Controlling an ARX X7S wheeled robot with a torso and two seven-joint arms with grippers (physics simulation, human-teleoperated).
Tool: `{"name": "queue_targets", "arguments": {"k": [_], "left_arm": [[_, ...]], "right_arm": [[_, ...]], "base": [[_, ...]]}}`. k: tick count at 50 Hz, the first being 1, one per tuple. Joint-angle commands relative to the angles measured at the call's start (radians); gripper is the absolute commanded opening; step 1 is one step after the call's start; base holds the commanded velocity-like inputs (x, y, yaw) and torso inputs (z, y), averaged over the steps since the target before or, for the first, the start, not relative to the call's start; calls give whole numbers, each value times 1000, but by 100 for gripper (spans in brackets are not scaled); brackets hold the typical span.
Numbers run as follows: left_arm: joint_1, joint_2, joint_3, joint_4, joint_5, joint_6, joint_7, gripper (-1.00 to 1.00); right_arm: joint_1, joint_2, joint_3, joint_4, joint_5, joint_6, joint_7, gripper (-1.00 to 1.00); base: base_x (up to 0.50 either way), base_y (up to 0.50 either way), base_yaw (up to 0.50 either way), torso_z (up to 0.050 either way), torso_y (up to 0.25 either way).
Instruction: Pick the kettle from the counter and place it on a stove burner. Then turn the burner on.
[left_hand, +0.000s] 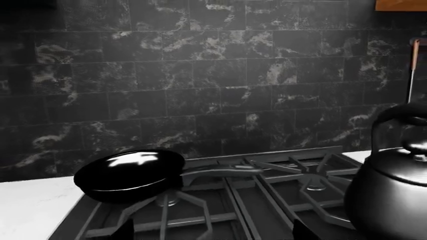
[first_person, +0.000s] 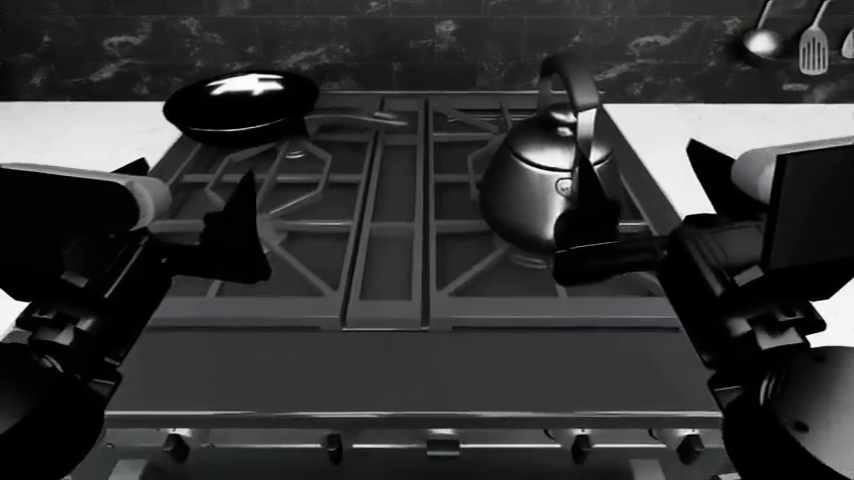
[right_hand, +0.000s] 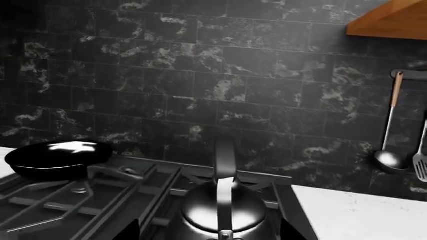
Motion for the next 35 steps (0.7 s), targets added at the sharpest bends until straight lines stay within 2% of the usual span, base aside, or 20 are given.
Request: {"name": "queue_targets", "arguments": {"k": [1,35], "left_arm": [[36,2,-16,6,13,32,6,100],[47,18,12,-20,59,63,11,100]], "right_arm": [[-46,12,17,-16,-10,-25,-2,100],[-125,34,42,-11,-46,-74,-29,100]], "base": [[-117,0,0,0,0],[-117,0,0,0,0]]}}
